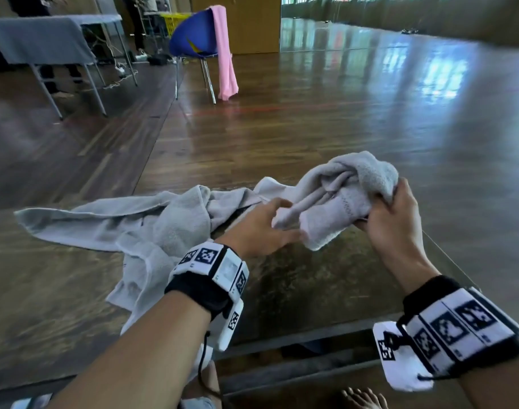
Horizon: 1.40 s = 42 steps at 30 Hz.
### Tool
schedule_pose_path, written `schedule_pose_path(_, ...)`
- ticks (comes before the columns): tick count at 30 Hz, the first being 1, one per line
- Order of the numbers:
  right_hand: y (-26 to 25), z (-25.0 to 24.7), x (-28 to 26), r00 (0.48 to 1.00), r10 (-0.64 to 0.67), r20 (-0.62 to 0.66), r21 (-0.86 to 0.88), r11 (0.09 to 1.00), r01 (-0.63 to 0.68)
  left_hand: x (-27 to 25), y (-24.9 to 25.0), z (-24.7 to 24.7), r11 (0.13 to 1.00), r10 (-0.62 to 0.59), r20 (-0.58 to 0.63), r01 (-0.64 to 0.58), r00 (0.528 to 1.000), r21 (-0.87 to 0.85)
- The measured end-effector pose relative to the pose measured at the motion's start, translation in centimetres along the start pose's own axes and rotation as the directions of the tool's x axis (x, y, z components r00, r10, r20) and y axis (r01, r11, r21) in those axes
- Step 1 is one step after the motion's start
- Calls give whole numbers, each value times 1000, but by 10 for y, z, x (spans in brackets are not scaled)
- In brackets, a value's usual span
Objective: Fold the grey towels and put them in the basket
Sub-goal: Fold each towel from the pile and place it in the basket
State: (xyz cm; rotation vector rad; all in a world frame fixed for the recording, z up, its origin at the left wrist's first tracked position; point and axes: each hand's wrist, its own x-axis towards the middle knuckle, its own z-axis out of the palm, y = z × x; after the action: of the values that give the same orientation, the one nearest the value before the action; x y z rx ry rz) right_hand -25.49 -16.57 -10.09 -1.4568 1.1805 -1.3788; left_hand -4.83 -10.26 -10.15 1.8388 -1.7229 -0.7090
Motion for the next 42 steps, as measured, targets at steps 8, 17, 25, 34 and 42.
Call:
schedule_pose_path(8,19,-21,14,990,43,137,-166,986,-20,21,46,32,987,161,92,-157,983,-40)
schedule_pose_path(17,16,-25,10,937,82,340,-39,997,-74,50,77,43,982,-6,-292,-50,956,-183)
schedule_pose_path(25,14,-30,12,972,-64,225,-266,956,124,42,78,34,883,87,-167,-154,982,-444)
schedule_pose_path(34,2,-37,14,984,-122,128,-299,941,155,33,62,23,940,276,-286,-320,918,-118)
schedule_pose_path(42,7,-50,22,981,-189,-35,-472,868,151,42,42,4,981,169,-594,-191,787,27)
